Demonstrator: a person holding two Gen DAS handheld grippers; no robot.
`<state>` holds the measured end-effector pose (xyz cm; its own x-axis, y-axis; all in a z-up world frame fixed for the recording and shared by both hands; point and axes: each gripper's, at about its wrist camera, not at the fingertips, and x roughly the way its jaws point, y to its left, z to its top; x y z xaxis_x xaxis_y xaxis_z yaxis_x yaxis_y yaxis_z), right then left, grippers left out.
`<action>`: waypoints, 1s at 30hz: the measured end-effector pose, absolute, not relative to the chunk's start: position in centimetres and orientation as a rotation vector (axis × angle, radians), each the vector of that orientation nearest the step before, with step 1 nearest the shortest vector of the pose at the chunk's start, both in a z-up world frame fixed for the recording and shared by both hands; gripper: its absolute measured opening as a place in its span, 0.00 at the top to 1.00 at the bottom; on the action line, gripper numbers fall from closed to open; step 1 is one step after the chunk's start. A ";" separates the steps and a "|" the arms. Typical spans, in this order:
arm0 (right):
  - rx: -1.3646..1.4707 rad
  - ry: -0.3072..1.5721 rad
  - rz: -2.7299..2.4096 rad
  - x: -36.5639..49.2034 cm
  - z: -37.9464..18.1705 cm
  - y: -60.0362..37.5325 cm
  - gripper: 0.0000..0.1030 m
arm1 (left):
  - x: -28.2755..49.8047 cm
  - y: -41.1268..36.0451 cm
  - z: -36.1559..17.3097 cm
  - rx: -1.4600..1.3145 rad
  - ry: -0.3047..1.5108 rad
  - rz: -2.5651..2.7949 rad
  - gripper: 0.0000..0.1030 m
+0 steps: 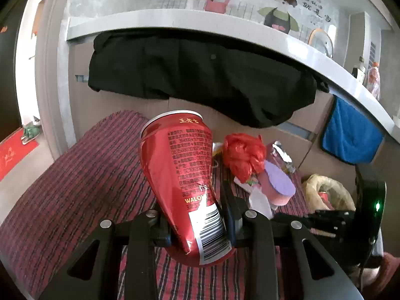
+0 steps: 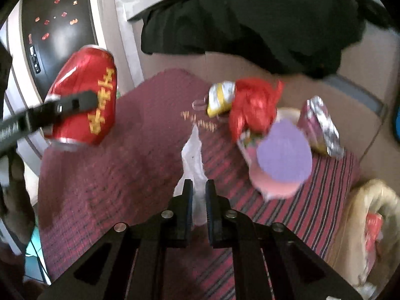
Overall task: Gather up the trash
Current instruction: 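Grasp the white tissue with the right gripper while the left gripper holds the can, then carry the can and tissue over the bin and open both grippers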
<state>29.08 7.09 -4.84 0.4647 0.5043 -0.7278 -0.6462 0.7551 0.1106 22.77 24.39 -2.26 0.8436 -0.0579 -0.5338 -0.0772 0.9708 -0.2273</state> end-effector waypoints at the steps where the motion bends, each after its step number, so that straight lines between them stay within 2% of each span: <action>1: -0.186 0.825 0.717 28.8 -5.2 6.7 0.91 | 22.7 24.4 -2.4 -0.251 0.573 0.011 0.69; 3: -0.179 0.819 0.748 28.3 -5.6 6.5 0.88 | 22.6 24.4 -2.6 -0.261 0.576 0.011 0.69; 6: -0.189 0.808 0.762 27.9 -6.1 6.4 0.64 | 22.5 24.6 -3.0 -0.274 0.581 0.011 0.69; 16: -0.275 0.844 0.706 29.0 -8.7 8.1 0.64 | 22.5 25.3 -3.8 -0.292 0.604 0.025 0.69; 17: -0.280 0.843 0.696 29.1 -8.7 8.0 0.66 | 22.5 25.4 -3.9 -0.294 0.607 0.029 0.69; 19: -0.264 0.847 0.700 29.4 -8.6 7.6 0.81 | 22.5 25.3 -4.1 -0.297 0.612 0.035 0.69; 20: -0.252 0.850 0.701 29.5 -8.5 7.3 0.82 | 22.5 25.2 -4.1 -0.296 0.613 0.037 0.69; 22: -0.214 0.835 0.703 29.5 -7.5 6.4 0.85 | 22.6 24.6 -4.0 -0.288 0.612 0.037 0.69; 30: -0.097 0.655 0.676 29.1 0.0 1.2 0.85 | 23.6 18.7 -0.3 -0.209 0.501 -0.027 0.69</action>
